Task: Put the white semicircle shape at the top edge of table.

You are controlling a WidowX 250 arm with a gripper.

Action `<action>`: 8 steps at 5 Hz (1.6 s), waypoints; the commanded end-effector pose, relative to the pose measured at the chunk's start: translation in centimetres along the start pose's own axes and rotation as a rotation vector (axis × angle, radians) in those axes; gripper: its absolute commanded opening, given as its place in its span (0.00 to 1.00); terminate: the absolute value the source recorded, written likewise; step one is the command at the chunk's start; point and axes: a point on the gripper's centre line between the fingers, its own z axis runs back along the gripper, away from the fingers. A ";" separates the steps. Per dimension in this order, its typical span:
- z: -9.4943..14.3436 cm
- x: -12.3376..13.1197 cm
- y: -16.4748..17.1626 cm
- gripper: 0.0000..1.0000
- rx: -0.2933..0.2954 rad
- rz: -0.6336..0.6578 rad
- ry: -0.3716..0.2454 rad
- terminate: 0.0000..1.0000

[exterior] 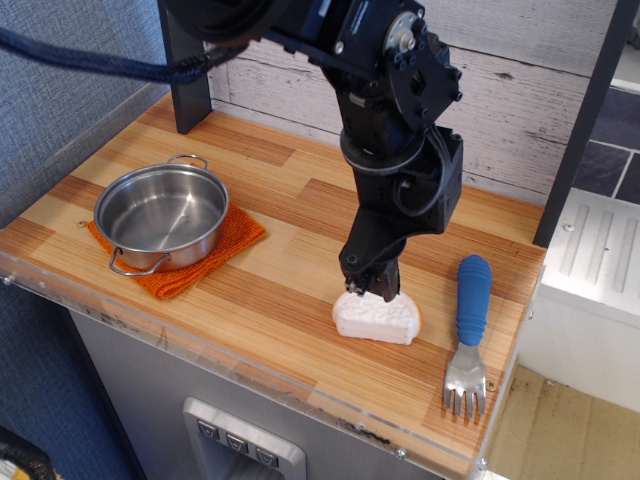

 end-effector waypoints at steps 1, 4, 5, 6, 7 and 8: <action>0.0 0.0 0.0 1.00 0.000 0.000 0.000 0.00; -3.2 -0.4 -0.7 1.00 -0.072 0.025 0.055 0.00; -4.7 -0.7 -1.3 1.00 -0.108 0.043 0.060 0.00; -6.0 -0.8 -1.5 1.00 -0.137 0.049 0.045 0.00; -6.7 -0.7 -1.6 0.00 -0.130 0.067 0.015 0.00; -6.4 0.0 -0.7 0.00 -0.114 0.064 0.020 0.00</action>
